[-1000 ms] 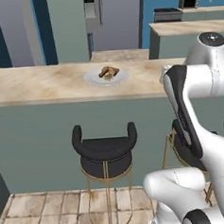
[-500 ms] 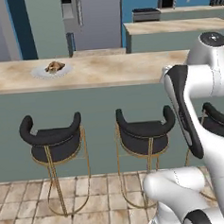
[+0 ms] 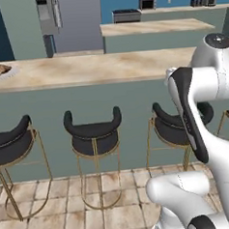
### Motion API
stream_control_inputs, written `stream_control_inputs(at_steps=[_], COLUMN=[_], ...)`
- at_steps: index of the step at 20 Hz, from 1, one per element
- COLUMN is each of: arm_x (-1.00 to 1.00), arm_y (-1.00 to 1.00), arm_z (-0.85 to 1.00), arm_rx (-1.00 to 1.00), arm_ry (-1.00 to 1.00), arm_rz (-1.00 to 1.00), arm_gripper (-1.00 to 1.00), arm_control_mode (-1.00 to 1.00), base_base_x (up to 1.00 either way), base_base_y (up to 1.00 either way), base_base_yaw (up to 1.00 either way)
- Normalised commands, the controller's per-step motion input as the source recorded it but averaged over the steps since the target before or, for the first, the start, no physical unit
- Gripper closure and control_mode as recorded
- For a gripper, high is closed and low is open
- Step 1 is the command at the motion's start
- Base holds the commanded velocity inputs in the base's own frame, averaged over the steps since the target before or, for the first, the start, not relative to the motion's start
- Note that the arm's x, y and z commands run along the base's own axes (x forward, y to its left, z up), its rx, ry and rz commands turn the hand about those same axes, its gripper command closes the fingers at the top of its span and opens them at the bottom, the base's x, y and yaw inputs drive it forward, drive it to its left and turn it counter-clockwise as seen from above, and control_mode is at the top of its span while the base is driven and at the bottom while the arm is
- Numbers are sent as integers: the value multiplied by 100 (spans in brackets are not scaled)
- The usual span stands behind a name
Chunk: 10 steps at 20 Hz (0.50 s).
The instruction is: Take the cheese, chicken drumstick, and mushroom from the fridge and place them on the plate on the dining counter to create an appetizer plate.
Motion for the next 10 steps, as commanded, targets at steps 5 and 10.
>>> stream_control_inputs(at_steps=[5,10], arm_x=[0,0], arm_y=[0,0], arm_z=[0,0], arm_rx=[0,0], arm_ry=[0,0], arm_rz=[0,0], arm_gripper=[-100,-100], arm_control_mode=[100,100], base_base_x=[-38,-16], base_base_y=[-100,-100], base_base_yaw=[-5,-5])
